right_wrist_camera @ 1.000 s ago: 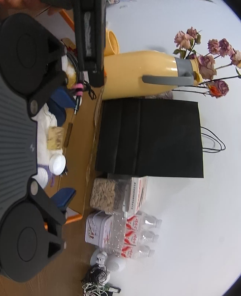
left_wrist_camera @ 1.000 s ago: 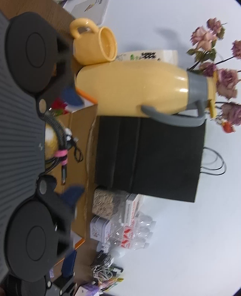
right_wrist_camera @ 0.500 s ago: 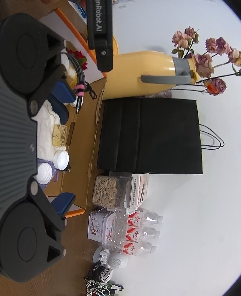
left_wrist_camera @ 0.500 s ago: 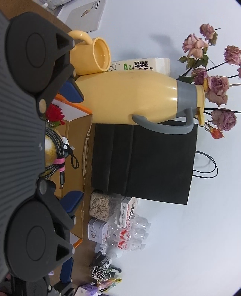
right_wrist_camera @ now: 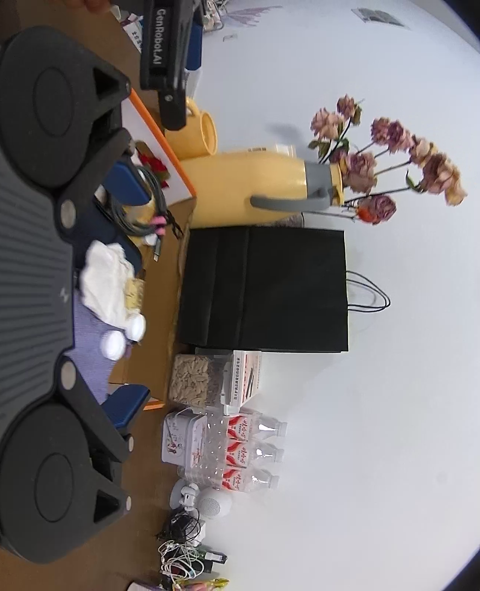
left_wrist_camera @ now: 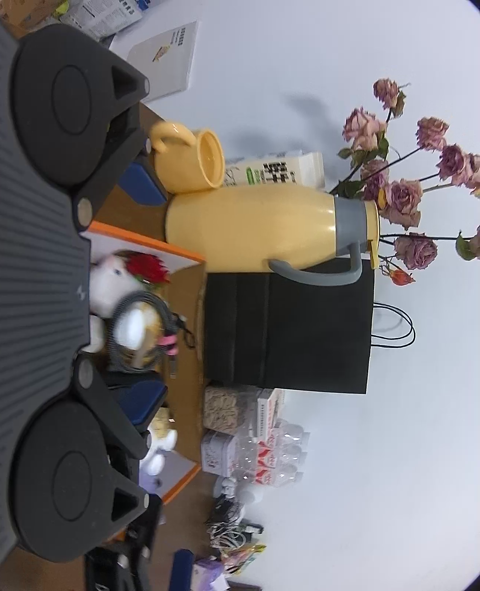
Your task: Organize objects
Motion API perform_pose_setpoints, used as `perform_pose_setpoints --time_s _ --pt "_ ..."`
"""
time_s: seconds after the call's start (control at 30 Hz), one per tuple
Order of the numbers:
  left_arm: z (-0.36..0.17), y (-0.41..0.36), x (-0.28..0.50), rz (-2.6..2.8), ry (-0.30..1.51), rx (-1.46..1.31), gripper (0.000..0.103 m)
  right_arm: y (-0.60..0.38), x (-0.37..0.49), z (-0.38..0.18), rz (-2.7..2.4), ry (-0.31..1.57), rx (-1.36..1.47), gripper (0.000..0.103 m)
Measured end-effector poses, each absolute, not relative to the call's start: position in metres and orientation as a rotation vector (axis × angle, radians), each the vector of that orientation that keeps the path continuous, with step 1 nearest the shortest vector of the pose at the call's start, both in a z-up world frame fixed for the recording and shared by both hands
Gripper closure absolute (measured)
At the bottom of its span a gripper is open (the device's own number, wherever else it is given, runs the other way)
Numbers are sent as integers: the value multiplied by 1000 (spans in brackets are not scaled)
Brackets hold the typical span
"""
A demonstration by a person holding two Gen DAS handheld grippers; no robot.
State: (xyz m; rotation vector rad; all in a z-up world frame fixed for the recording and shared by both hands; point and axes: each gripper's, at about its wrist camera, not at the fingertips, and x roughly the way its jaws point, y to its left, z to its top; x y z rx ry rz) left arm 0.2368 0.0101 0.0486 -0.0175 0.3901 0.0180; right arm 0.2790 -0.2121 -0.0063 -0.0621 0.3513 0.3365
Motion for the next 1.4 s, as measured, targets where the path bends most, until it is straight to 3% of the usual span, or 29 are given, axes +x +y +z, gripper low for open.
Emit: perform_pose_setpoints --time_s 0.63,1.4 --pt "-3 14 133 14 555 -40 0 -223 181 -53 330 523 -9 0" --pt "0 6 115 -5 547 -28 0 -227 168 -52 311 530 -7 0"
